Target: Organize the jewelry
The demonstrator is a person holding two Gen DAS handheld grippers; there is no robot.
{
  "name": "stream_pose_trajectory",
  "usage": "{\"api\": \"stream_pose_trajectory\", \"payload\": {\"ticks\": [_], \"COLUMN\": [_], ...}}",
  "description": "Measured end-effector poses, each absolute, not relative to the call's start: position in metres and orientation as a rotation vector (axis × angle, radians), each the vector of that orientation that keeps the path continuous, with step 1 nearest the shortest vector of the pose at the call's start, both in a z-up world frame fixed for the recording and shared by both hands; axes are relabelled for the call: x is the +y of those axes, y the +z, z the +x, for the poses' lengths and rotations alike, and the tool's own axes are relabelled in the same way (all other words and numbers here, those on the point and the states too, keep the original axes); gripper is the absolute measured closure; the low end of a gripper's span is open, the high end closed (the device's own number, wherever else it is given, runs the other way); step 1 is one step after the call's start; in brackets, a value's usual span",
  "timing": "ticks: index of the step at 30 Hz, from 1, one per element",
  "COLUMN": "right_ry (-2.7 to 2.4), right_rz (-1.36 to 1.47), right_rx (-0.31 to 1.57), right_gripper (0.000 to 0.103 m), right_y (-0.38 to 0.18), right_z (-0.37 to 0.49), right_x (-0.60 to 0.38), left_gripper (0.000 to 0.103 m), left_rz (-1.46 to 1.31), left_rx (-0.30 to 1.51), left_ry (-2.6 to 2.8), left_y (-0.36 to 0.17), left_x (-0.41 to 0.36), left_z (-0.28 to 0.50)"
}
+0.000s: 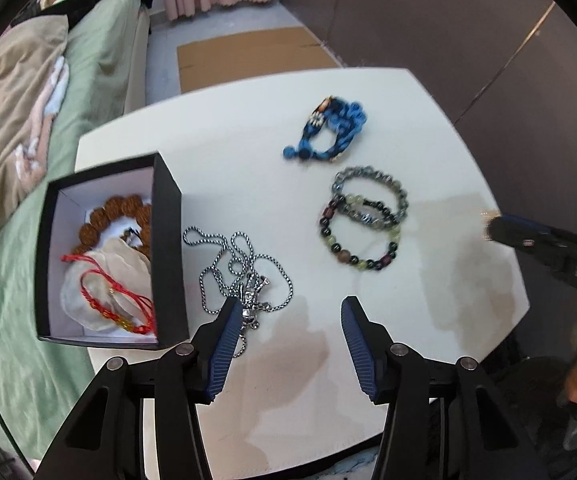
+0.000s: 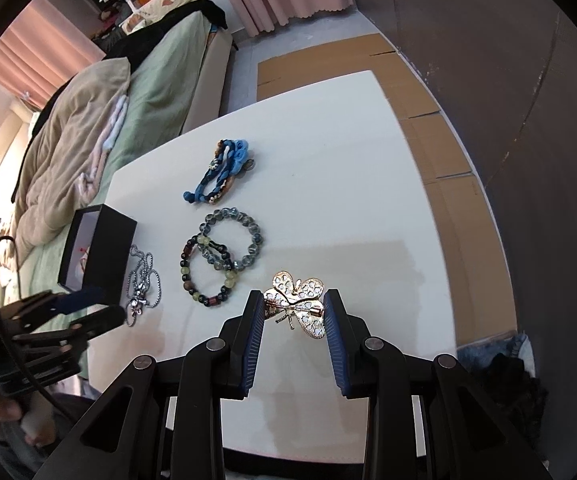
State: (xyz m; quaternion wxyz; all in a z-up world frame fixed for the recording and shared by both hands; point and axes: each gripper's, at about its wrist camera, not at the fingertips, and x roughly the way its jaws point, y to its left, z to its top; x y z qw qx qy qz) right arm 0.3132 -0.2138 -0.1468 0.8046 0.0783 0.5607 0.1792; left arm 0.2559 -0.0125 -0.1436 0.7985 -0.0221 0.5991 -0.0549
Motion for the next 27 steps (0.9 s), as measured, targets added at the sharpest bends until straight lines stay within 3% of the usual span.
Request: {"api": "stream_pose_trajectory", "payload": {"ticks": [7,14,27], "right_ry": [0.382,0.386,0.400], "right_rz": [0.193,0.201,0.199], "right_rx": [1.181,1.172,1.160], "right_gripper": [0.072,0.072,0.072], "right_y": [-0.143,-0.141,-0.135], "right_z": [0.312,0.311,0.311], "right_x": [-0.229,-0.233,-0.230], "left_gripper": [0.051,0.062,0.062], "left_rz": [0.021,0.100,0.035], "left_rx": [1.320,1.322,1.369], "left_ry": [-0.030,0.076,0.002], "left_y": [-0.164,-0.181,-0.186], "left_x": [-0.018,-0.020,-0.020], "left_z": [0.264,0.268,0.266]}}
